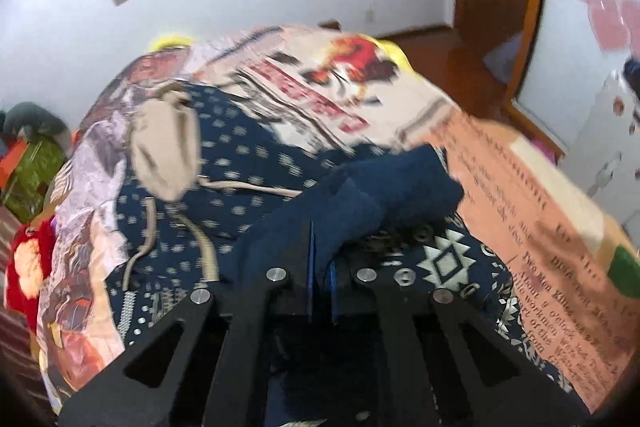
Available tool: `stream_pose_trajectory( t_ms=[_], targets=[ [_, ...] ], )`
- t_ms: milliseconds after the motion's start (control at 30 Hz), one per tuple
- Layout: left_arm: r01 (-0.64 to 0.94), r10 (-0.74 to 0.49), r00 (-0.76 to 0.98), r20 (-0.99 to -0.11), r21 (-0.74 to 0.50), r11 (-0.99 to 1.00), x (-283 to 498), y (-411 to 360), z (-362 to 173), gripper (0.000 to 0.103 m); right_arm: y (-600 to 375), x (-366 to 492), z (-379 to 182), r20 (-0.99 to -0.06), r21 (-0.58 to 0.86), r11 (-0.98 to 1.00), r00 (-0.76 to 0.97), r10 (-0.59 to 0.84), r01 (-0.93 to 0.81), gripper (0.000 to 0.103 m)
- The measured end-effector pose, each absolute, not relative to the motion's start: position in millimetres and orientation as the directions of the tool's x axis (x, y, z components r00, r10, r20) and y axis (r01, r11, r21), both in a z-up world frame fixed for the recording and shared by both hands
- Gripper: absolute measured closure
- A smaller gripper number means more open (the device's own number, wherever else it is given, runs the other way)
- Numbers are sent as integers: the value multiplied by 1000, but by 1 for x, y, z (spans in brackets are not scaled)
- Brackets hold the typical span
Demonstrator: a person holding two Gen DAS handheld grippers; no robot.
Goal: Fold large clothes
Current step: 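Grasp the hoodie hem with both grippers and lift it toward the hood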
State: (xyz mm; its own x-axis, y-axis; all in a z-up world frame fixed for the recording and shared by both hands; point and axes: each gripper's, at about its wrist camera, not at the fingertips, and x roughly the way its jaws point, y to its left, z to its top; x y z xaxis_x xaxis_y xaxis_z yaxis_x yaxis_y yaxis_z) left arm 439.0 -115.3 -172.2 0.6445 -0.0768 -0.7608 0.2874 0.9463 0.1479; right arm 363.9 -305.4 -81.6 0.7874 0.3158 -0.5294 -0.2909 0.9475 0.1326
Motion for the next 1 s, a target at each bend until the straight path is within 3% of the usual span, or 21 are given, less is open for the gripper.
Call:
stream_pose_trajectory(
  t_ms=[267, 433, 633, 700, 767, 800, 1000],
  targets=[
    [118, -4, 690, -724, 108, 987, 422, -20, -138, 97, -285, 362, -61, -413, 173, 940, 845, 340, -294, 97],
    [22, 24, 645, -764, 49, 999, 412, 42, -155, 97, -266, 355, -47, -332, 174, 941, 882, 334, -290, 97],
    [-53, 7, 557, -830, -28, 998, 403, 97, -200, 97, -239, 355, -43, -309, 189, 938, 889, 338, -290, 97],
    [-70, 10, 519, -855, -31, 997, 401, 109, -218, 97, -229, 358, -45, -319, 184, 941, 888, 332, -286, 84],
    [-77, 5, 484, -875, -37, 996, 398, 117, -233, 97, -221, 357, -47, -298, 193, 938, 893, 337, -289, 26],
    [-79, 3, 470, -883, -39, 996, 397, 120, -240, 96, -218, 356, -46, -275, 201, 930, 894, 354, -307, 20],
    [-70, -40, 382, -923, -72, 995, 390, 142, -272, 87, -193, 371, -46, -301, 193, 931, 884, 358, -311, 18]
  ],
)
